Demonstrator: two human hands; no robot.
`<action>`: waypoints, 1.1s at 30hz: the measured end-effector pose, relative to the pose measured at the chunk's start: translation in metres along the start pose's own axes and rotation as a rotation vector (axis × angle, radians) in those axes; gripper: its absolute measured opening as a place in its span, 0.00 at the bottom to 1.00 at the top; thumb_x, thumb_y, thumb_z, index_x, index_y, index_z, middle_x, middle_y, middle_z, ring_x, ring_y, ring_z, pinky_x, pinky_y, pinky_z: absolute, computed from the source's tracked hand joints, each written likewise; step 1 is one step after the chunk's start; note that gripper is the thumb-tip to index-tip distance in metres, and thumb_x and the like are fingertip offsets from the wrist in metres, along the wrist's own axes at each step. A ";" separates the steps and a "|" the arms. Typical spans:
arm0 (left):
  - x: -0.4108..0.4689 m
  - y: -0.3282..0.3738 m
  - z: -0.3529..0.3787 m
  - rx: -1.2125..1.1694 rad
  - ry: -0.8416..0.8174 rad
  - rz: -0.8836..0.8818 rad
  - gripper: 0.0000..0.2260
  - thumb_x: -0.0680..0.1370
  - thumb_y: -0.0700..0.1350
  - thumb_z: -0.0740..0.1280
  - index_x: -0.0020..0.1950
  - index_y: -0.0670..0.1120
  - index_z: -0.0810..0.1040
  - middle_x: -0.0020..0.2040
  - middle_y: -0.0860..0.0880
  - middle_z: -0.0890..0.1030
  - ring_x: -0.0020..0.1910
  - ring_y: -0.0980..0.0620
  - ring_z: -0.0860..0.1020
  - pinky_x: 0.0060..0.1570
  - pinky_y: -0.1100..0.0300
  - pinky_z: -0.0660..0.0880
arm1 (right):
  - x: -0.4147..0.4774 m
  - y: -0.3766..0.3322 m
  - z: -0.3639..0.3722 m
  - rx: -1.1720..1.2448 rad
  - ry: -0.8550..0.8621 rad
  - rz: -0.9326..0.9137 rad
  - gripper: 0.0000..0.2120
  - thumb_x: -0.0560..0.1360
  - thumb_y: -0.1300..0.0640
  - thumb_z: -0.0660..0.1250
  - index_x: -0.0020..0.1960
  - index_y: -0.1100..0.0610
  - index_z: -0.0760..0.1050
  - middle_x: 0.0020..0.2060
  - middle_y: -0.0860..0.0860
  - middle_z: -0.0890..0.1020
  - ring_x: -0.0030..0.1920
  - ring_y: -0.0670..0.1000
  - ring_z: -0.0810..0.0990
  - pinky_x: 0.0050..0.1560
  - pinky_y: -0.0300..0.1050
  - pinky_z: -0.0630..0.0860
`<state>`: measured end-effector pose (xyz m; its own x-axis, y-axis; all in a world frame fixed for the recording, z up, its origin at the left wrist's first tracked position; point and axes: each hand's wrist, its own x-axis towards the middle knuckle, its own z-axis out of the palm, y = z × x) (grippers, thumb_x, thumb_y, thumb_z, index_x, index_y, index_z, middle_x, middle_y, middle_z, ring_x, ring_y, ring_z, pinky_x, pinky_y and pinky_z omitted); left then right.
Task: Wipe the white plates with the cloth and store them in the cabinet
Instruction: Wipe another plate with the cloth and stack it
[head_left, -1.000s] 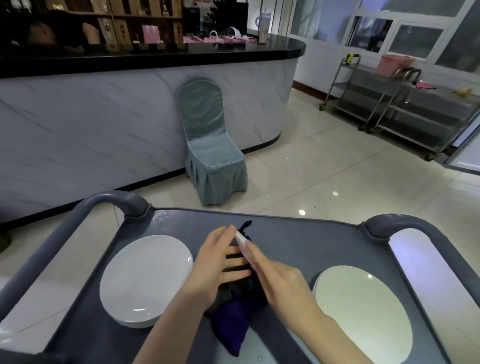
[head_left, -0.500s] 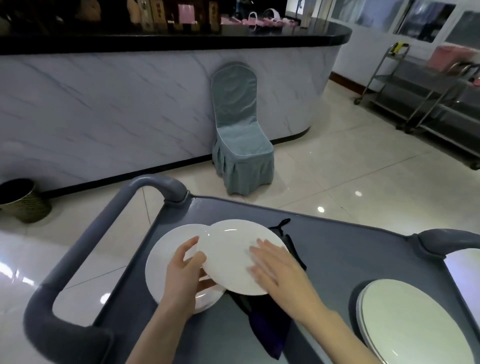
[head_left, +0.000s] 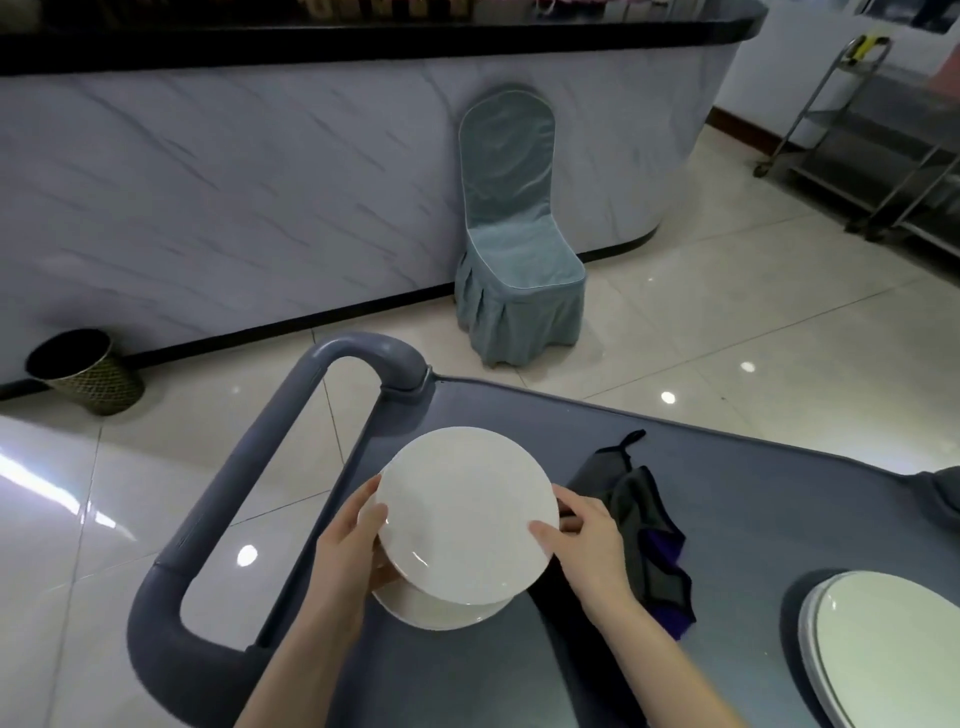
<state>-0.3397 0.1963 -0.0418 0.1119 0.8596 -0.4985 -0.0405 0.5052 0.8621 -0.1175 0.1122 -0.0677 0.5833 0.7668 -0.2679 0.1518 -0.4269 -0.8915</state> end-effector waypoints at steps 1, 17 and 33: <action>0.002 -0.001 -0.003 0.008 0.003 0.010 0.14 0.81 0.44 0.64 0.60 0.61 0.79 0.59 0.53 0.81 0.59 0.45 0.78 0.45 0.51 0.80 | -0.001 0.000 0.004 0.014 0.009 0.005 0.20 0.71 0.64 0.73 0.59 0.46 0.80 0.54 0.47 0.75 0.48 0.49 0.80 0.46 0.36 0.74; 0.005 -0.016 -0.021 0.375 0.185 0.303 0.16 0.77 0.36 0.67 0.59 0.55 0.79 0.53 0.52 0.81 0.50 0.58 0.78 0.45 0.68 0.71 | -0.012 0.008 0.024 0.034 0.049 -0.067 0.23 0.71 0.68 0.73 0.59 0.45 0.79 0.50 0.48 0.75 0.39 0.46 0.75 0.44 0.31 0.75; 0.008 -0.049 -0.016 1.217 0.370 0.708 0.20 0.71 0.31 0.72 0.62 0.34 0.77 0.50 0.40 0.81 0.49 0.39 0.75 0.42 0.45 0.79 | -0.011 0.016 0.021 -0.239 -0.028 -0.189 0.29 0.75 0.60 0.71 0.74 0.55 0.69 0.50 0.45 0.70 0.46 0.41 0.74 0.50 0.27 0.70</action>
<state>-0.3528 0.1798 -0.0898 0.1615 0.9614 0.2229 0.8932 -0.2385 0.3811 -0.1380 0.1075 -0.0863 0.5052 0.8549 -0.1181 0.4412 -0.3734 -0.8160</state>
